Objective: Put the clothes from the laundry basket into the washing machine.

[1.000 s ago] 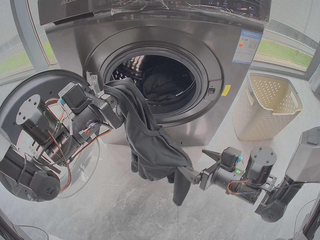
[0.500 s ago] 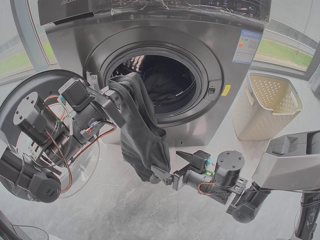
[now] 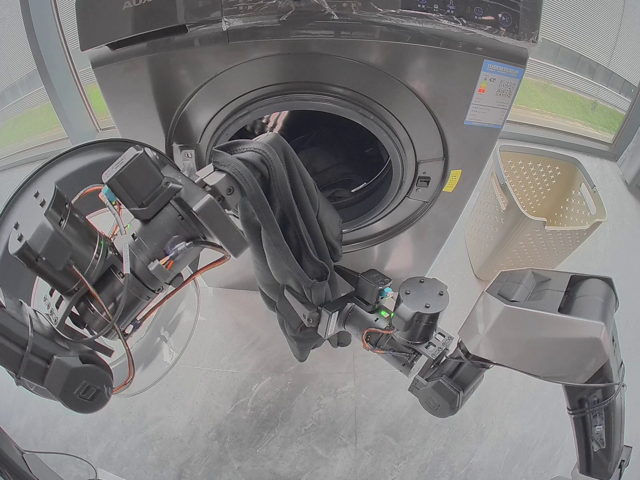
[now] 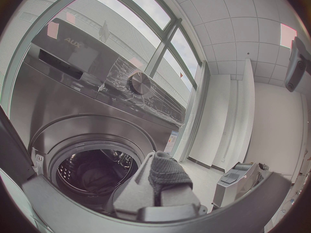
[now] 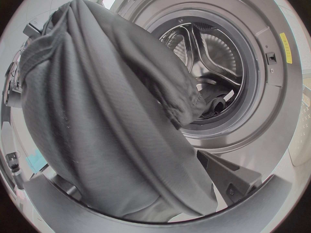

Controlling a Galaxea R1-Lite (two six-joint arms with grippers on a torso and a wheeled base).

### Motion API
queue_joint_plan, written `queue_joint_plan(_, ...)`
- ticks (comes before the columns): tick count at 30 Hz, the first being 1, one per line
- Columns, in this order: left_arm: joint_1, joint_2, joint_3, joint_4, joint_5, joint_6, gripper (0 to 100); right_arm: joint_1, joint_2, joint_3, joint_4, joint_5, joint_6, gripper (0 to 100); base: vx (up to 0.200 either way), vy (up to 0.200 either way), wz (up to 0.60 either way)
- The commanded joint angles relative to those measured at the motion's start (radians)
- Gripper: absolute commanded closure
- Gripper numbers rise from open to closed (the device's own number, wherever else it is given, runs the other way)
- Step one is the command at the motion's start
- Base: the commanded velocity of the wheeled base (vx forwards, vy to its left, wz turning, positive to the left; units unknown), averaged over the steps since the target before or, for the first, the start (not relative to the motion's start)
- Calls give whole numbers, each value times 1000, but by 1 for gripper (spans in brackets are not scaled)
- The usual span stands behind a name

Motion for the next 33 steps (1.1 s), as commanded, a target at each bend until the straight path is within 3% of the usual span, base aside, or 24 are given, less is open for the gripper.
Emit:
queue_joint_plan(1, -8, -15, -1, -2, -2, 0, 100, -20, 76, -96, 22, 0, -15, 0, 0, 0, 0)
queue_joint_plan(7, -8, -18, -1, -2, -2, 0, 100, -35, 116, -199, 46, -2, -28, 0, 0, 0, 0)
queue_joint_plan(11, -8, -37, -4, 0, -2, -6, 100, -41, 125, -213, 43, -12, -25, 0, 0, 0, 0)
queue_joint_plan(12, -5, -37, -5, 0, -2, -8, 100, -43, 125, -213, 42, -12, -23, 100, 0, 0, 0)
queue_joint_plan(20, 93, 5, -1, 10, -1, -6, 100, -69, 29, -125, 28, -12, -22, 100, 0, 0, 0)
queue_joint_plan(27, 116, 91, 59, 3, 2, 6, 100, -104, -129, -1, 13, -12, -18, 100, 0, 0, 0)
queue_joint_plan(33, 117, 204, 130, 0, -1, 56, 100, -107, -244, 30, 19, -12, -18, 100, 0, 0, 0)
